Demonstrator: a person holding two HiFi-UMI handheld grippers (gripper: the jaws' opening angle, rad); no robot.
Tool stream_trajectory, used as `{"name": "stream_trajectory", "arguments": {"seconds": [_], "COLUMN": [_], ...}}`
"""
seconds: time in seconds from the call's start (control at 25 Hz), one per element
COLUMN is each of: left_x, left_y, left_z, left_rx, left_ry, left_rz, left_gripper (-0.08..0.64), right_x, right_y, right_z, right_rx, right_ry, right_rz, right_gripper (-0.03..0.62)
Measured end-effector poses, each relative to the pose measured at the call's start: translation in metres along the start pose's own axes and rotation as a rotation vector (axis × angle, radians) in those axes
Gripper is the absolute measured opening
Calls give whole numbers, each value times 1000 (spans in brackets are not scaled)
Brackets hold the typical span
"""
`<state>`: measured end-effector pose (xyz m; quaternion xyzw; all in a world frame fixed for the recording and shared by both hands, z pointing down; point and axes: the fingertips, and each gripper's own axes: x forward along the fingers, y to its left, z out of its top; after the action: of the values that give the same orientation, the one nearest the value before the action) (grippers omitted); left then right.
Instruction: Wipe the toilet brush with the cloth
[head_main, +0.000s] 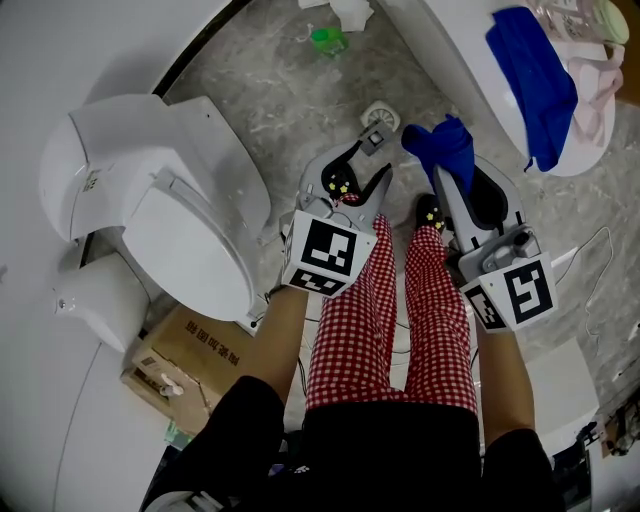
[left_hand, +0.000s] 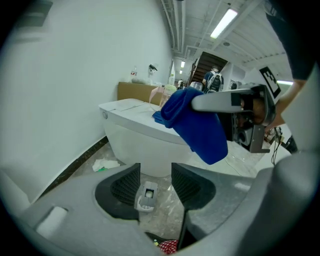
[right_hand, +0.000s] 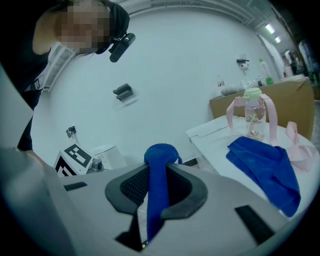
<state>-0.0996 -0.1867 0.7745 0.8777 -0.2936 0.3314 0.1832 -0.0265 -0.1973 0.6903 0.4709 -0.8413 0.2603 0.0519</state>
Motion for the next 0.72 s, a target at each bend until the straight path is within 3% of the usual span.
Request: {"name": "stream_trajectory", "arguments": {"seconds": [0.72], "left_x": [46], "left_y": [10], "left_z": [-39], "left_rx": [68], "left_ry": [144], "left_rz": [-58], "left_gripper": [193], "right_x": [6], "right_y": [-22], "right_z": [-8], "right_rx": [26], "right_ry": [0], "right_rz": [-44], "right_gripper": [64]}}
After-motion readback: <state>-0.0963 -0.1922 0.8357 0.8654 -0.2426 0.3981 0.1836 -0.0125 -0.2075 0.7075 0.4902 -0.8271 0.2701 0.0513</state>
